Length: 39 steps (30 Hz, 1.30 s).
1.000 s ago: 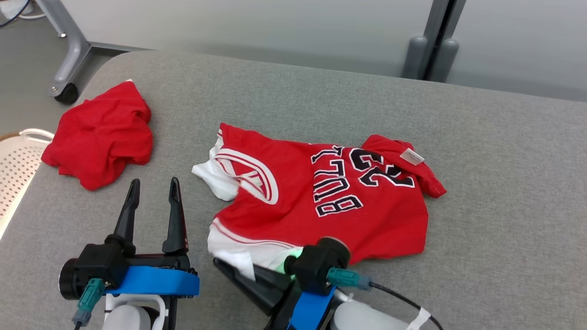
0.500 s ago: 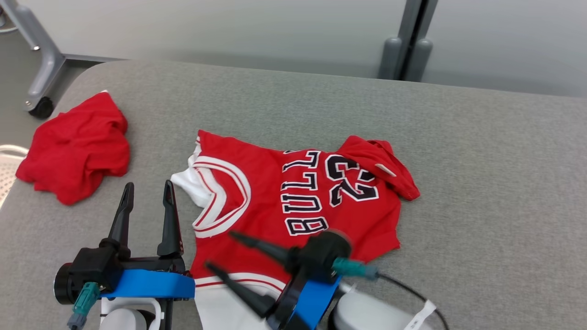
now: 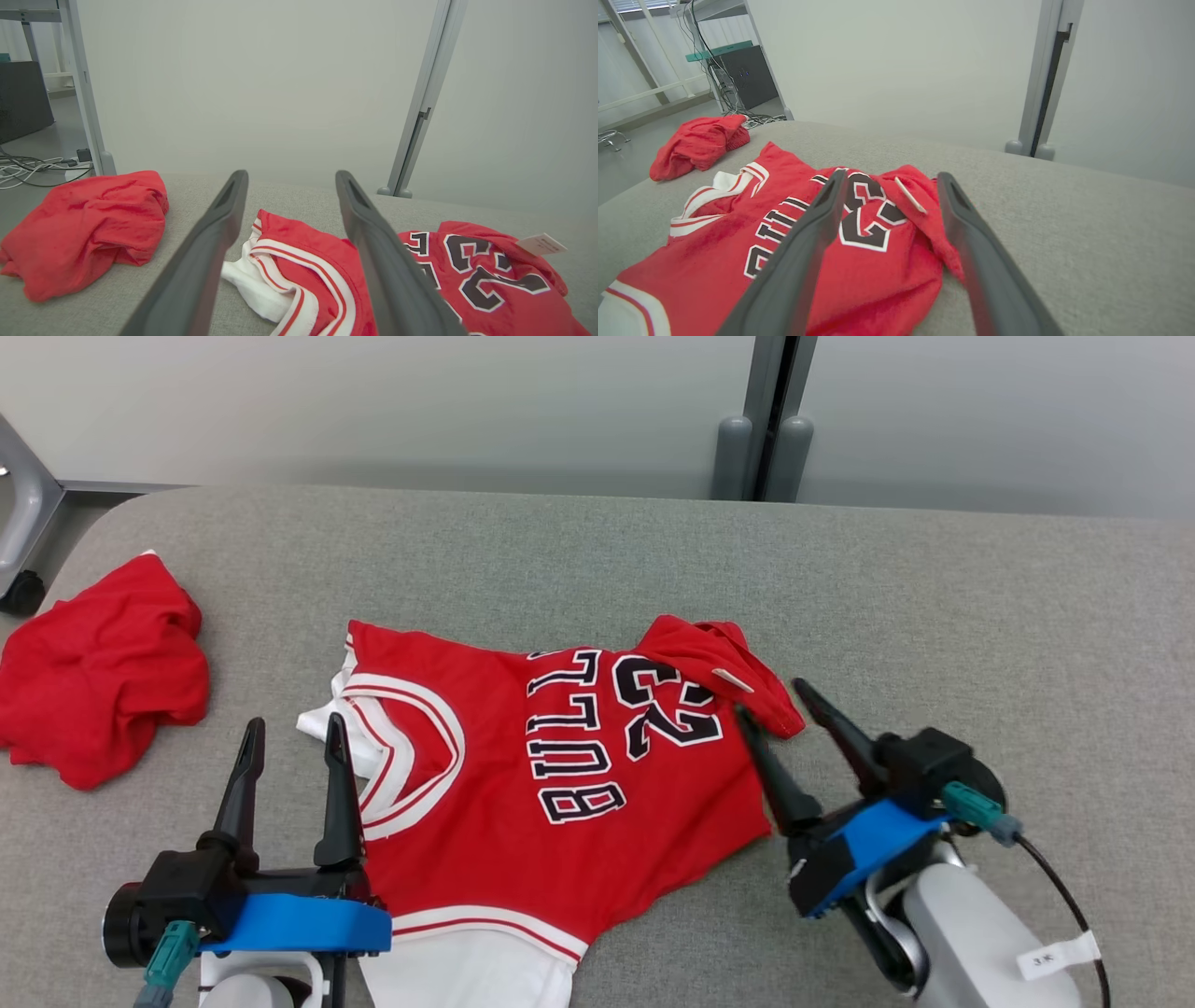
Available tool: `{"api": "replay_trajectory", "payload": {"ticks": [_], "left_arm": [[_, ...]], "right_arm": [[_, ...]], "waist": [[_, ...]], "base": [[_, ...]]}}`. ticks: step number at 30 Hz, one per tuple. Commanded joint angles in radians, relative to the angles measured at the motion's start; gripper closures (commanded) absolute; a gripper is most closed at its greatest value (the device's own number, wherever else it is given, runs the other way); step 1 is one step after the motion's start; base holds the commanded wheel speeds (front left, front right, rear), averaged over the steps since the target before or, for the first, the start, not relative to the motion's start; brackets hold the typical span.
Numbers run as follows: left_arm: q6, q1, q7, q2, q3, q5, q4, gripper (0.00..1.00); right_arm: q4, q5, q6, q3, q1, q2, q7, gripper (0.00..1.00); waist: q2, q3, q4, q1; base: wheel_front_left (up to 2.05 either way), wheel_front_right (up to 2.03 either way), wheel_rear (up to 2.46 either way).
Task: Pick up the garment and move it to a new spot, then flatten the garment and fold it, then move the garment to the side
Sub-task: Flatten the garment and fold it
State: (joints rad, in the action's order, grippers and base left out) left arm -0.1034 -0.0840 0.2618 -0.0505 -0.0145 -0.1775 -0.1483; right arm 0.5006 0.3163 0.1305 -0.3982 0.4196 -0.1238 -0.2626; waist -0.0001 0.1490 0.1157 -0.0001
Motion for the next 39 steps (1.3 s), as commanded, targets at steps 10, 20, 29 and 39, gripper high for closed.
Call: {"api": "replay_trajectory", "payload": {"ticks": [10, 20, 29, 39], "left_arm": [[-0.004, -0.022, 0.005, 0.0, -0.016, -0.006, 0.001, 0.0], [-0.007, -0.035, 0.005, 0.0, -0.022, -0.008, -0.006, 0.0], [0.008, -0.021, 0.005, 0.0, -0.023, -0.015, -0.01, 0.0], [0.009, 0.012, 0.005, 0.0, -0.017, -0.02, -0.01, 0.0]], "right_arm": [[0.183, -0.094, 0.0, 0.089, 0.011, 0.013, 0.002, 0.0], [0.422, -0.085, 0.0, 0.041, 0.105, 0.061, 0.024, 0.0], [0.469, 0.027, 0.0, -0.022, 0.119, 0.072, 0.009, 1.0], [0.238, 0.01, 0.0, -0.08, -0.068, -0.005, -0.003, 1.0]], "waist": [[0.0001, 0.031, 0.018, 0.0001], [0.0001, 0.05, 0.049, 0.0001], [0.0001, 0.035, 0.044, 0.0001], [0.0001, -0.01, -0.015, 0.0001]], "base": [[0.0, 0.0, 0.0], [0.0, 0.0, 0.0], [0.0, 0.0, 0.0], [0.0, 0.0, 0.0]]}}
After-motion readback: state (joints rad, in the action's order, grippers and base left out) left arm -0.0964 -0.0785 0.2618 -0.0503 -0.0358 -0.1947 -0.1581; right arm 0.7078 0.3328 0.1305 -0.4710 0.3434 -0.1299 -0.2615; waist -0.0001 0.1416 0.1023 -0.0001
